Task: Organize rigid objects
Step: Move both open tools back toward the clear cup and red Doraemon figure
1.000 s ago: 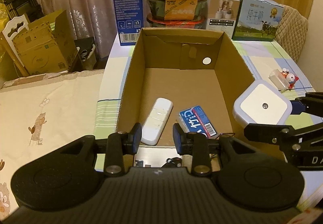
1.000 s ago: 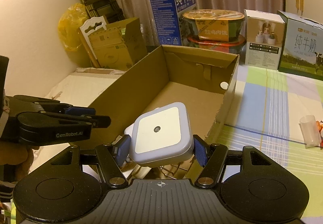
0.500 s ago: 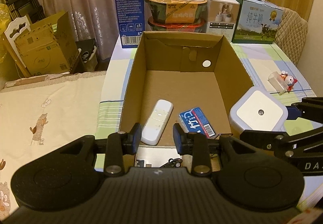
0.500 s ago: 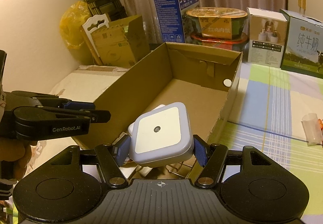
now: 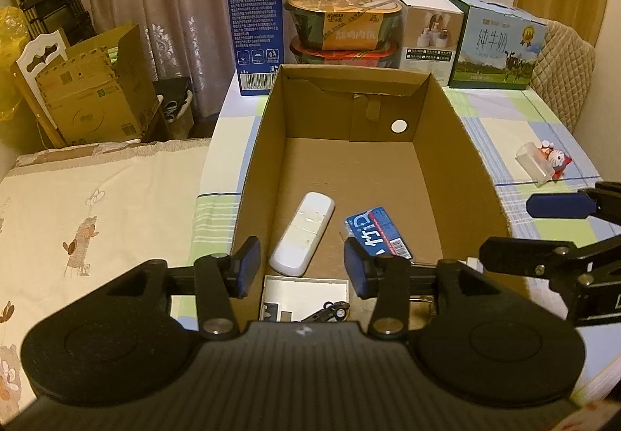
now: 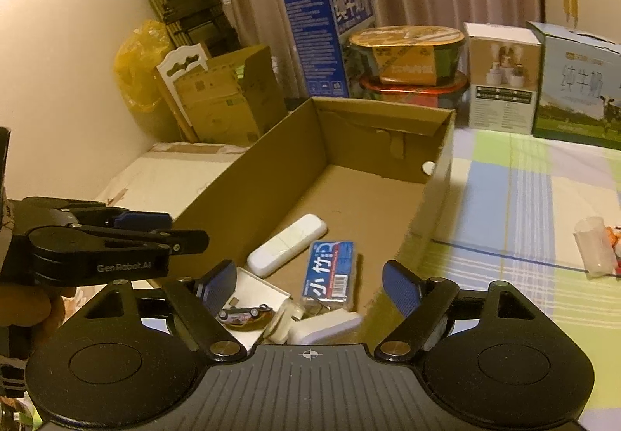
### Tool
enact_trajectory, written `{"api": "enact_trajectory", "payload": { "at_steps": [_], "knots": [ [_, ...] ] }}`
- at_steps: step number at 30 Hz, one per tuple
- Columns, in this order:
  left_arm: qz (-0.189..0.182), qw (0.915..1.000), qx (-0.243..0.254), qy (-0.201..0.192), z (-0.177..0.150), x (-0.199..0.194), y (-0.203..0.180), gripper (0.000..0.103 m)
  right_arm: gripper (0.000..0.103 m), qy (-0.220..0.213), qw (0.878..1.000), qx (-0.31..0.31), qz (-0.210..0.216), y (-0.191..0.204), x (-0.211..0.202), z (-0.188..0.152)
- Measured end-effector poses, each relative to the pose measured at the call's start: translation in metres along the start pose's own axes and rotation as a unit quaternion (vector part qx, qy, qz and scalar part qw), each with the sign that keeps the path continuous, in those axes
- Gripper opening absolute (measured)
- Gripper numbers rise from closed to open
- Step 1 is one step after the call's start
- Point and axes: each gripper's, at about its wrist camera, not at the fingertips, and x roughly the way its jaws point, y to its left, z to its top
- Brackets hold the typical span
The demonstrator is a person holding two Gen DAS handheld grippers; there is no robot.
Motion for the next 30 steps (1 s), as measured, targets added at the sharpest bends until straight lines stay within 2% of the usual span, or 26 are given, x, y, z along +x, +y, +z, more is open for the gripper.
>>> {"api": "enact_trajectory", "payload": {
  "at_steps": [4, 6, 20, 25, 27, 30],
  "knots": [
    [-0.004, 1.0000, -0.009, -0.002, -0.002, -0.010, -0.006, 0.051, 0.080, -0.005, 1.000, 0.008, -0.009, -0.005, -0.015, -0.004],
    [-0.007, 0.9999, -0.012, -0.003, -0.003, -0.015, -0.011, 0.058, 0.080, -0.007, 1.000, 0.010, -0.013, -0.006, -0.023, -0.006],
    [-0.013, 0.9996, 0.001, -0.024, -0.008, -0.063, -0.054, 0.078, 0.080, -0.059, 0.997, 0.001, -0.052, -0.013, -0.095, -0.021],
    [-0.022, 0.9988, 0.014, -0.041, -0.005, -0.080, -0.078, 0.084, 0.080, -0.076, 0.994, 0.010, -0.072, -0.030, -0.122, -0.028],
    [-0.031, 0.9982, 0.019, -0.048, -0.003, -0.085, -0.090, 0.092, 0.080, -0.081, 0.993, 0.019, -0.081, -0.040, -0.132, -0.031],
    [-0.047, 0.9969, 0.020, -0.061, -0.001, -0.093, -0.108, 0.099, 0.080, -0.087, 0.991, 0.031, -0.095, -0.054, -0.148, -0.037]
  ]
}}
